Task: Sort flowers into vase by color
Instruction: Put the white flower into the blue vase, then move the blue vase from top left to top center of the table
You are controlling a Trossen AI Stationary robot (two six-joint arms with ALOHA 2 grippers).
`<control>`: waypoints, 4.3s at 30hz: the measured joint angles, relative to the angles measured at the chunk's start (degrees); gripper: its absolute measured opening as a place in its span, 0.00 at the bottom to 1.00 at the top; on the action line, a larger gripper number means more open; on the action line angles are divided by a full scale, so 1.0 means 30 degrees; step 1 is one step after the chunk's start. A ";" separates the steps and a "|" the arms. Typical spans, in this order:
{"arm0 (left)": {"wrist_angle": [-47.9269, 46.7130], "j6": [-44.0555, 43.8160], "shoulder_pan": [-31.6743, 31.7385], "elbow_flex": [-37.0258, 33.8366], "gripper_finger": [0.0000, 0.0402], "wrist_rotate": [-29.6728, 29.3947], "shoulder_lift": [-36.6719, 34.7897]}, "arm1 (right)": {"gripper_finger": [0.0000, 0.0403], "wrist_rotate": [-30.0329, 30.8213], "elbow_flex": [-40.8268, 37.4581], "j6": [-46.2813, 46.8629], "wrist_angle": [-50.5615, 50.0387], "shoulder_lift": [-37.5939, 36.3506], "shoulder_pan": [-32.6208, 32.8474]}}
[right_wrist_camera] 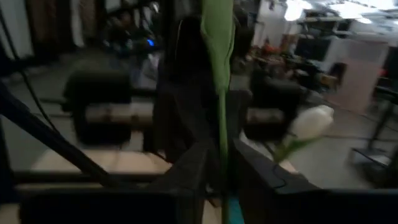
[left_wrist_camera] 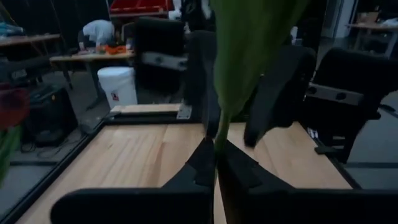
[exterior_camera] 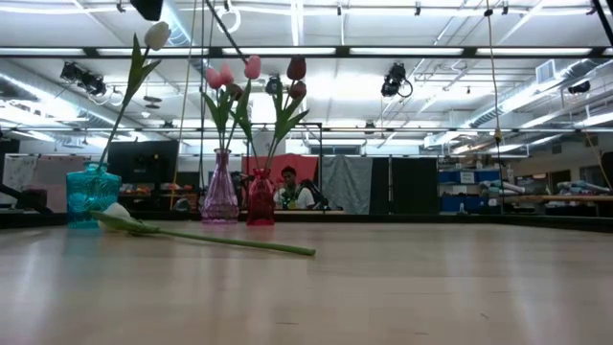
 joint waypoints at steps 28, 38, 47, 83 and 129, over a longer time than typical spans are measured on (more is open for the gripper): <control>-2.7615 -1.2724 0.0002 0.5540 0.03 -0.5191 -0.4918 | 0.30 0.0657 -0.5900 0.5262 0.0196 -0.0238 -0.0027; -2.8192 -1.2817 0.0002 0.5498 0.04 -0.6934 -0.4954 | 0.30 0.0547 -0.6061 0.5321 0.0505 -0.0238 -0.0065; -2.8043 -1.4344 0.0002 0.3852 0.04 -0.6806 -0.4954 | 0.30 0.0546 -0.6061 0.5321 0.0629 -0.0238 -0.0065; -2.8717 -1.7289 -0.0005 0.3370 0.43 0.1676 -0.3439 | 0.30 -0.1186 -0.6053 0.5300 0.0959 -0.0238 -0.0482; -1.5706 -0.9992 -0.5791 0.5314 0.43 0.5706 -0.0160 | 0.71 -0.4952 1.2265 0.2810 -0.0456 1.4052 -0.4555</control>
